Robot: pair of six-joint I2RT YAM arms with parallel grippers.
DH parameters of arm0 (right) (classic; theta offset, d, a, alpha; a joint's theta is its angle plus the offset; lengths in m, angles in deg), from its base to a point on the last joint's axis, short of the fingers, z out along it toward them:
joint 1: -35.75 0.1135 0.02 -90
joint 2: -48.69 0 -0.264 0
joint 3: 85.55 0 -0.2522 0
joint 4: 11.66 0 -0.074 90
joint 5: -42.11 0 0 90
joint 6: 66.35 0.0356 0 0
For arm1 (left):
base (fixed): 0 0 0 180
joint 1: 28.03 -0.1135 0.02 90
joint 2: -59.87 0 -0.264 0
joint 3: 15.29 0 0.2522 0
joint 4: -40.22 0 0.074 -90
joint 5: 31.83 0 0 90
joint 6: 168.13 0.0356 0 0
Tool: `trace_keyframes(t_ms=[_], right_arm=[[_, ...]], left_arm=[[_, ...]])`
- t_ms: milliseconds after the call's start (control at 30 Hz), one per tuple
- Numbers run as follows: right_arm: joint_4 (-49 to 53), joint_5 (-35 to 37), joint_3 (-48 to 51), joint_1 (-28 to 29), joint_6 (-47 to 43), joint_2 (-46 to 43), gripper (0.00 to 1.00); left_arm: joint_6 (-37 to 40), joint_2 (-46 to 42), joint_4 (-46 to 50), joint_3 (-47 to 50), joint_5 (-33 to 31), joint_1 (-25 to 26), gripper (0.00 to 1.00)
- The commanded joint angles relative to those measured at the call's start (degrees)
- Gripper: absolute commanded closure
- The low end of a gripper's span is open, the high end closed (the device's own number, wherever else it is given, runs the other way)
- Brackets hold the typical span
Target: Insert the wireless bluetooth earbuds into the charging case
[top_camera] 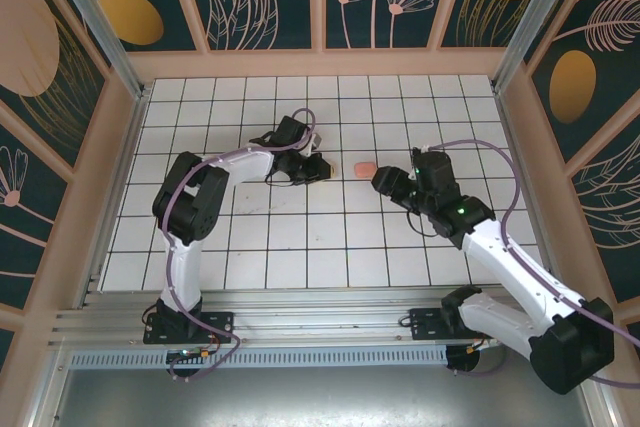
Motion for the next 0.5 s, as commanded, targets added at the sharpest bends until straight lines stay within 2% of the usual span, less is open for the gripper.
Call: trace_keyframes(t_ms=[0, 167, 233, 400, 467], right_arm=[[-0.5, 2.0, 1.1, -0.5, 1.5, -2.0, 0.43], [0.6, 2.6, 1.4, -0.5, 2.1, -3.4, 0.43], [0.9, 2.8, 1.3, -0.5, 2.3, -3.8, 0.42], [1.6, 4.0, 1.0, -0.6, 2.5, -4.6, 0.41], [1.9, 4.2, 0.9, -0.6, 2.5, -4.7, 0.4]], left_arm=[[-1.3, 1.5, 2.2, -2.3, -1.2, -0.1, 0.83], [-1.0, 2.3, 3.4, -2.2, -3.3, -0.2, 0.75], [-0.7, 2.3, 4.3, -2.5, -4.5, -0.2, 0.66], [0.8, 1.2, 6.0, -3.1, -7.1, -0.8, 0.56], [2.1, 0.7, 7.6, -3.5, -8.4, -1.1, 0.44]])
